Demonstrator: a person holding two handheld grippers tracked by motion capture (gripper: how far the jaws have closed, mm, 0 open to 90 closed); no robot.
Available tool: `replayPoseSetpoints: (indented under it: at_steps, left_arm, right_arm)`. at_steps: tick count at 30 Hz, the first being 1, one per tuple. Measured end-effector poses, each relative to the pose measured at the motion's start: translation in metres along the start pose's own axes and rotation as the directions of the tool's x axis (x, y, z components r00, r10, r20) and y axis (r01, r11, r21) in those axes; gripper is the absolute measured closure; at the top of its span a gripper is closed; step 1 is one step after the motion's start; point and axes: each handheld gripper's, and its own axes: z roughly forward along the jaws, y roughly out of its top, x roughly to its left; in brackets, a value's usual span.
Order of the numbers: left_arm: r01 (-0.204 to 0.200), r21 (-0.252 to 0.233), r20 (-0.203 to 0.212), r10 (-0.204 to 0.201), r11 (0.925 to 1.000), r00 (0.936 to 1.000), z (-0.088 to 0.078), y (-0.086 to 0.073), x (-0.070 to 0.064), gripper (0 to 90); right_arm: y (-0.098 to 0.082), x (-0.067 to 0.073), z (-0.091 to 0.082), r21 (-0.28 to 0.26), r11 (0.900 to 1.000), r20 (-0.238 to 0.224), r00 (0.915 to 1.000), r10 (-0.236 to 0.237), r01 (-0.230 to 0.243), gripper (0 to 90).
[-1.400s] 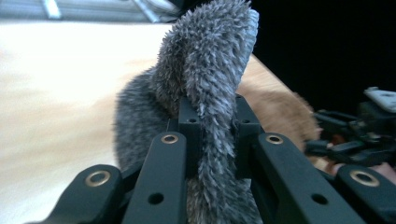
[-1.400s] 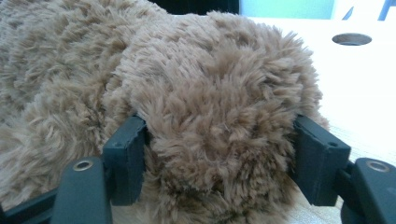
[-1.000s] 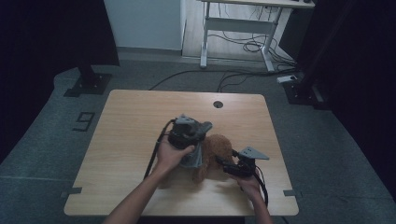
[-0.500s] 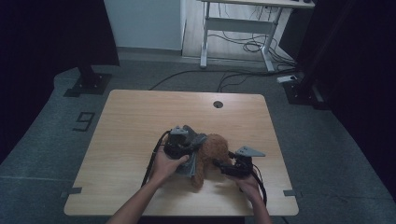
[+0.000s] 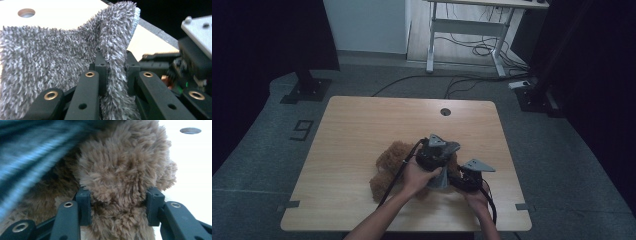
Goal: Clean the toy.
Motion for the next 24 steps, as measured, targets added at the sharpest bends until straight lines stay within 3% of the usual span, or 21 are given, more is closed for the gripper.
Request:
replayPoseSetpoints:
  at_steps: [4,9,12,13,14,17,24]
  left_arm:
    - [-0.032,0.01,-0.036,0.032,0.9994,0.9988,0.015,-0.003,-0.004,77.6]
    - [0.004,-0.001,-0.016,-0.004,1.0,0.9999,0.004,-0.007,0.009,78.3]
    - [0.012,-0.002,-0.056,-0.012,0.9999,0.9983,-0.009,-0.01,0.021,78.4]
    - [0.005,0.007,-0.107,-0.004,1.0,0.9943,-0.016,-0.013,0.029,78.3]
    - [0.008,0.007,-0.121,-0.007,0.9999,0.9927,-0.02,-0.015,0.035,78.2]
    - [0.102,-0.025,-0.076,-0.104,0.9945,0.9917,-0.041,-0.023,0.059,78.0]
    - [0.174,-0.073,-0.092,-0.18,0.982,0.9793,-0.084,-0.045,0.099,78.0]
  right_arm:
    - [-0.002,-0.002,0.0,-0.006,1.0,0.018,0.9997,0.019,-0.019,52.7]
    - [-0.003,-0.002,0.0,-0.005,1.0,0.017,0.9998,0.011,-0.011,54.3]
    - [-0.003,-0.003,0.0,-0.006,1.0,0.016,0.9998,0.011,-0.011,54.7]
    - [-0.004,-0.003,0.0,-0.006,1.0,0.016,0.9998,0.013,-0.013,54.8]
    - [-0.004,-0.003,-0.001,-0.006,1.0,0.016,0.9998,0.015,-0.015,55.0]
    - [-0.004,-0.002,-0.001,-0.006,1.0,0.013,0.9999,0.008,-0.008,55.4]
    - [-0.004,0.001,-0.002,-0.013,1.0,0.015,0.9999,0.005,-0.005,55.5]
